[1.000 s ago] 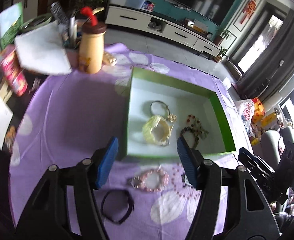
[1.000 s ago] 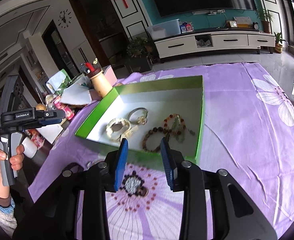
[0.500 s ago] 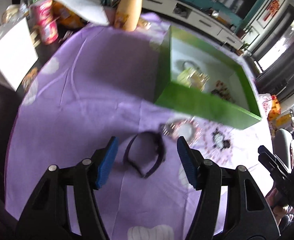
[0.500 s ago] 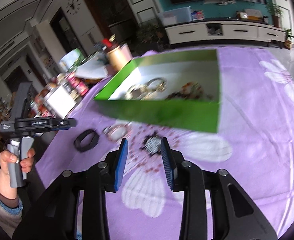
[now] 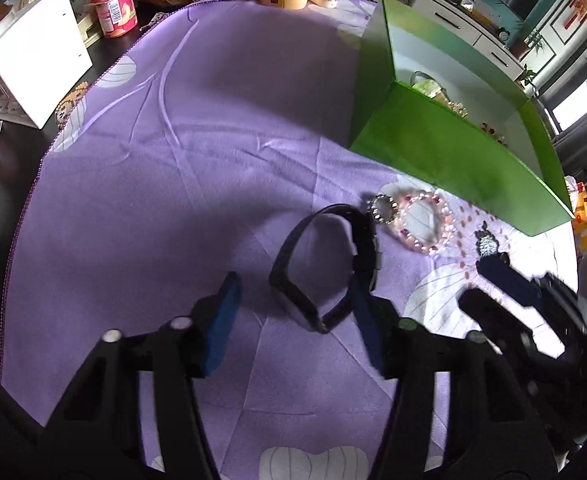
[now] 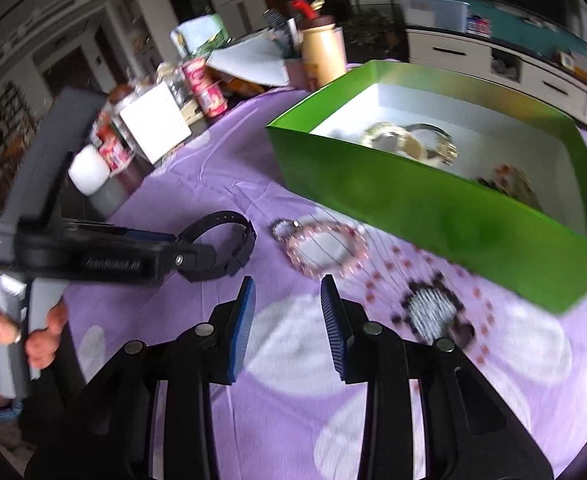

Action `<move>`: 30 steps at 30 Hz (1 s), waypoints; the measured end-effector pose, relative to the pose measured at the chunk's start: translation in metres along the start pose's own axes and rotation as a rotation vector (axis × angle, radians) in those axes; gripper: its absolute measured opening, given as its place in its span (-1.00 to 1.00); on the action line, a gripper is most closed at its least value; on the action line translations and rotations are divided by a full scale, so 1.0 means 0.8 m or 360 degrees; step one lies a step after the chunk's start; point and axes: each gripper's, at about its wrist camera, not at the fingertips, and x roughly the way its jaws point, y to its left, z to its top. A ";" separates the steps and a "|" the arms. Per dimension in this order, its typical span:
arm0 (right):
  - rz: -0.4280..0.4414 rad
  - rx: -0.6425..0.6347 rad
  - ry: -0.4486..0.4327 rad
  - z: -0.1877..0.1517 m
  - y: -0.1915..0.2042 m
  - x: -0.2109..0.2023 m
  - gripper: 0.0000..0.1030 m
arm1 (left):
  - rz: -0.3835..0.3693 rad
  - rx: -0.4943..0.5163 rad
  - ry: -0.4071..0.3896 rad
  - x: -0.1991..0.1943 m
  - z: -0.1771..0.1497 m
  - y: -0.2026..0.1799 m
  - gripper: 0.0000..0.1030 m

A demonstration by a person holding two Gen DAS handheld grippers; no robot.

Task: Organize jewelry
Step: 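Move the left tool to the black strap watch and close on it, then close the right tool on the pink bead bracelet while the left tool holds the black watch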

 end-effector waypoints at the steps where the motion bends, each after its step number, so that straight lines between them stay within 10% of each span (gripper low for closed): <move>1: -0.0016 -0.0023 0.0018 0.003 0.001 0.008 -0.33 | 0.0007 0.0000 0.0007 0.001 0.000 0.002 -0.13; 9: -0.0088 -0.0168 0.0138 0.018 0.004 0.055 -0.33 | 0.0058 0.0092 0.0008 0.005 0.001 0.010 -0.69; 19: -0.0211 -0.0258 0.0129 0.006 0.022 0.055 -0.85 | 0.0048 0.0107 -0.0020 0.006 0.004 0.013 -0.76; 30: 0.0204 0.0273 -0.0076 -0.011 -0.013 -0.015 -0.86 | -0.0010 0.0103 -0.0104 -0.029 -0.010 0.009 -0.80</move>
